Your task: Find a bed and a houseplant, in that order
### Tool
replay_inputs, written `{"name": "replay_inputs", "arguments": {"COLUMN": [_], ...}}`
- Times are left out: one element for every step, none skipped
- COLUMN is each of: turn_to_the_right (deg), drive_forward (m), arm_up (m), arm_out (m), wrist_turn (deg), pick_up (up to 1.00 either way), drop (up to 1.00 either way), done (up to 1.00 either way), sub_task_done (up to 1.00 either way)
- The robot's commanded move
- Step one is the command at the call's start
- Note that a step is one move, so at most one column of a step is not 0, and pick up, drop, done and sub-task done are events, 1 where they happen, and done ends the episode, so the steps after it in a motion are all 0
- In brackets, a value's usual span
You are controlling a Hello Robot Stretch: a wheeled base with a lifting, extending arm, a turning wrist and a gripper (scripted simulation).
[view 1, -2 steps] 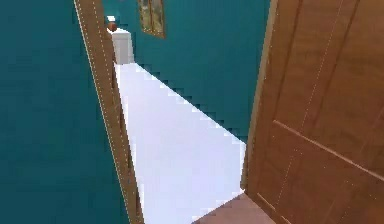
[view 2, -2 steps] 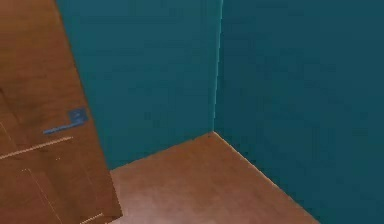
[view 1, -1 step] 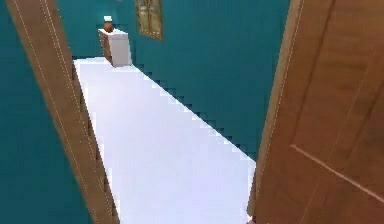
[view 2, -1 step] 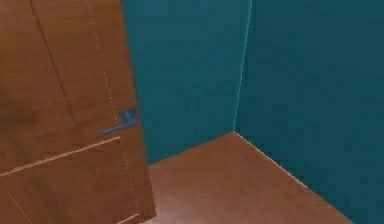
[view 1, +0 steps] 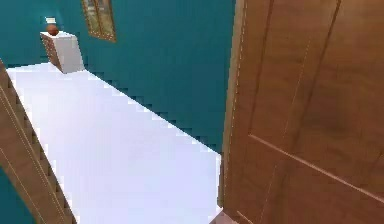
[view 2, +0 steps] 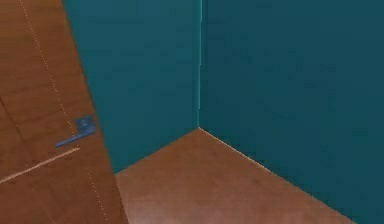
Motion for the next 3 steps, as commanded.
{"name": "replay_inputs", "arguments": {"turn_to_the_right": [0.0, -36.0, 0.0], "drive_forward": [0.45, 0.00, 0.15], "arm_up": [0.00, 0.00, 0.00], "arm_out": [0.00, 0.00, 0.00], "wrist_turn": [0.0, 0.0, 0.0], "pick_up": [0.00, 0.00, 0.00], "drop": [0.00, 0.00, 0.00], "done": [0.00, 0.00, 0.00], "sub_task_done": [0.00, 0.00, 0.00]}}
